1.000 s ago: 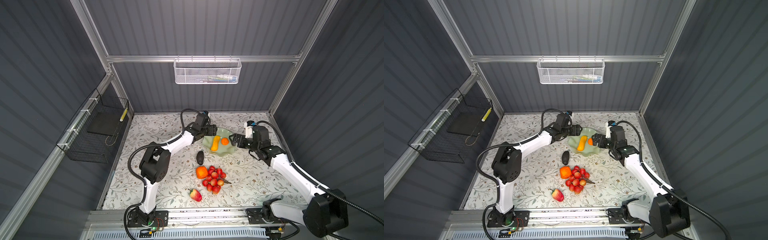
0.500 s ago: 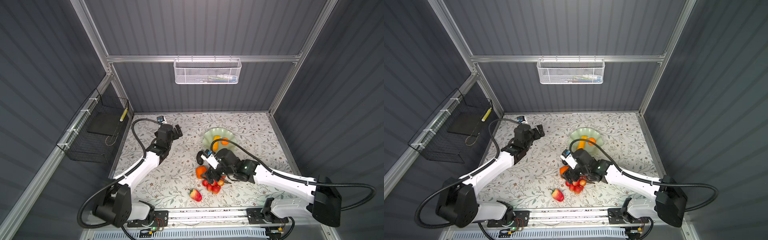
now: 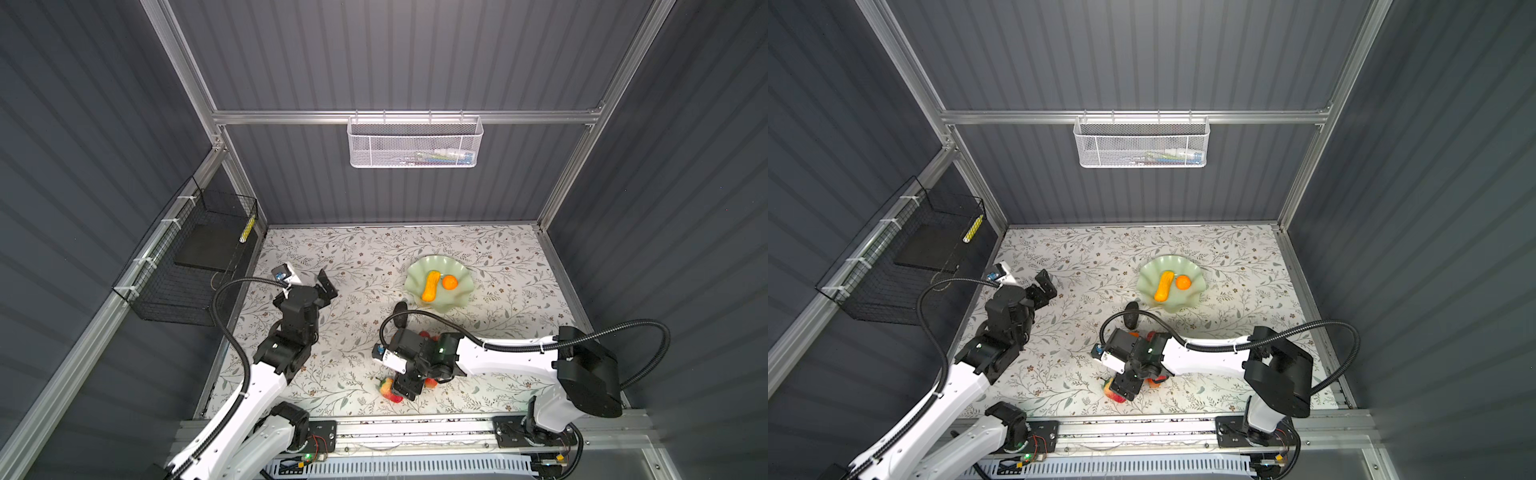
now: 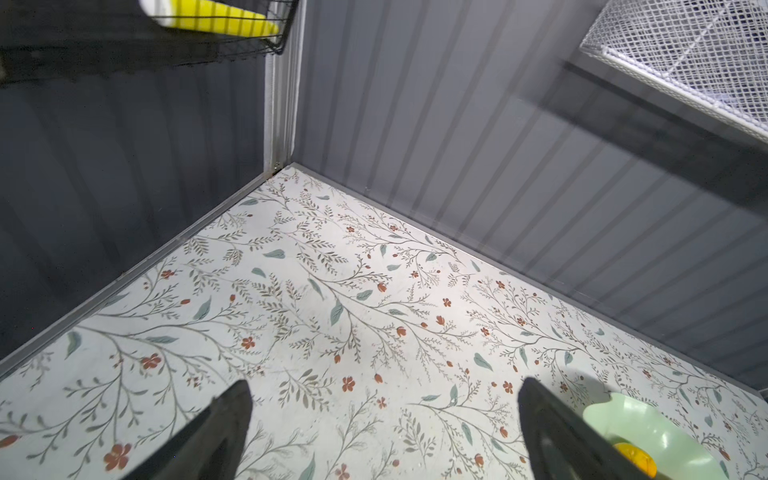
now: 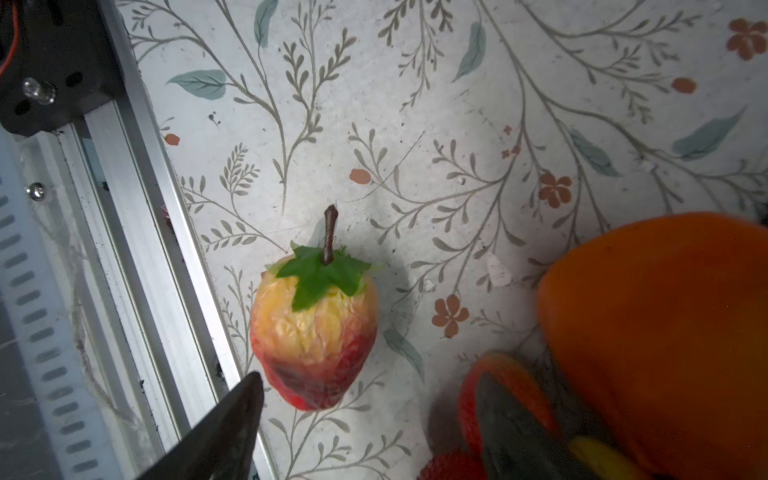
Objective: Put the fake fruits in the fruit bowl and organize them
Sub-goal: 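Reach the right gripper to the peach and grasp it while the left gripper withdraws, then drop the peach into the bowl while the left gripper reaches for the avocado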
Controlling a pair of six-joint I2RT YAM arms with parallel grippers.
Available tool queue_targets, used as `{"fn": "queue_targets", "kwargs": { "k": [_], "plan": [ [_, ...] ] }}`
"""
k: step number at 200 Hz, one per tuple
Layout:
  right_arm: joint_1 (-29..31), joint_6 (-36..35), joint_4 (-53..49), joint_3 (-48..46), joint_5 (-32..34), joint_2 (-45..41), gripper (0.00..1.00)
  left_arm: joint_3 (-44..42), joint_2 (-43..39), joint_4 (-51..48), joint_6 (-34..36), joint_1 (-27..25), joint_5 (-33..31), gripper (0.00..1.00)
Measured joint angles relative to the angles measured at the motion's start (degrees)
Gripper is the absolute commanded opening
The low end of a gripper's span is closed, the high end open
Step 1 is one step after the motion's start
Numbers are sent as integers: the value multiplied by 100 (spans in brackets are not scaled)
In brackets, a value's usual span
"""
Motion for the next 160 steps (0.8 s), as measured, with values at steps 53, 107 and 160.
{"fn": "queue_targets", "kwargs": {
  "k": [53, 107, 160],
  "plan": [
    [0, -122, -509, 664, -315, 608, 77, -267, -968, -660, -238, 0, -201, 100],
    [-20, -168, -940, 1054, -595, 1051, 71, -330, -1220, -960, -284, 0, -317, 100],
    [-199, -214, -1233, 1386, -833, 1327, 56, -350, -1014, -1001, -278, 0, -345, 100]
  ]
}}
